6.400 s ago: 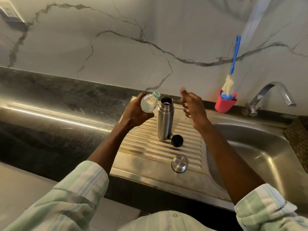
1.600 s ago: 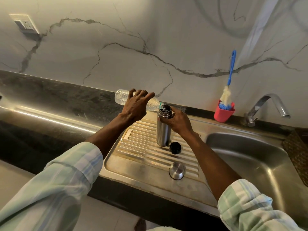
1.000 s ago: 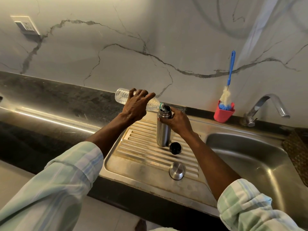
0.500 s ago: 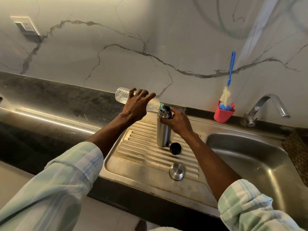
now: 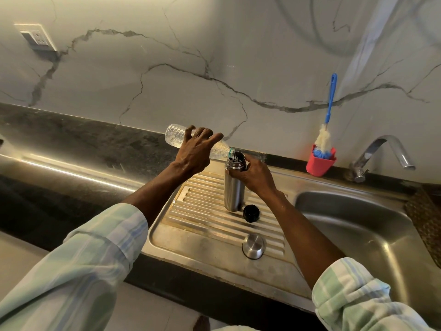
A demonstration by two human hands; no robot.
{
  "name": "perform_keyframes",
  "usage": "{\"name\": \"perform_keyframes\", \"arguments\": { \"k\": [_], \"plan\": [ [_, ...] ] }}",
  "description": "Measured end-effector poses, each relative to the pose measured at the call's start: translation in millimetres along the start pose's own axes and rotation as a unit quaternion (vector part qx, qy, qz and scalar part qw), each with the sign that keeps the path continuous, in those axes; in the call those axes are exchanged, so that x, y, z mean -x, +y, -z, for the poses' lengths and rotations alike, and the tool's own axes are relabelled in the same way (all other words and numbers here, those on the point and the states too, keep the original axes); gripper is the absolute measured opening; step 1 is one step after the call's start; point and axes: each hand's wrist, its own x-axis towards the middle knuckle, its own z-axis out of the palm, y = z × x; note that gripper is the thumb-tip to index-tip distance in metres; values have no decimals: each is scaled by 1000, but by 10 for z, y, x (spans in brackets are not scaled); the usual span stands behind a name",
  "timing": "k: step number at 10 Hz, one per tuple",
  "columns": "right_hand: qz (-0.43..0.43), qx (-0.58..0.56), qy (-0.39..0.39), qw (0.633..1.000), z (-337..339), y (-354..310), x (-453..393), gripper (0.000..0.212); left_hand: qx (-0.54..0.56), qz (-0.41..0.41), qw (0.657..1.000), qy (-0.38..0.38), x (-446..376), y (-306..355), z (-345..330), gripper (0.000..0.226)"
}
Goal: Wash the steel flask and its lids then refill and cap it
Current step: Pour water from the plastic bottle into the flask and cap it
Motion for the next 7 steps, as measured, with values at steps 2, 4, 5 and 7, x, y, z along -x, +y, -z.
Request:
{"name": "perform_keyframes", "arguments": {
  "k": [2, 4, 5, 7],
  "plan": [
    [-1, -3, -1, 1000, 3, 4, -2, 69, -9, -2, 1000, 3, -4, -1, 2, 74],
    [-6, -4, 0, 1000, 4, 7, -1, 69, -10, -2, 1000, 5, -2, -4, 3, 74],
    [-6, -5, -1, 1000, 4, 8, -4, 70, -11, -1, 1000, 6, -6, -3, -8, 75],
    [-3, -5, 0, 1000, -1, 19, -4, 69, -14, -1, 1000, 7, -6, 3, 6, 74]
  ]
}}
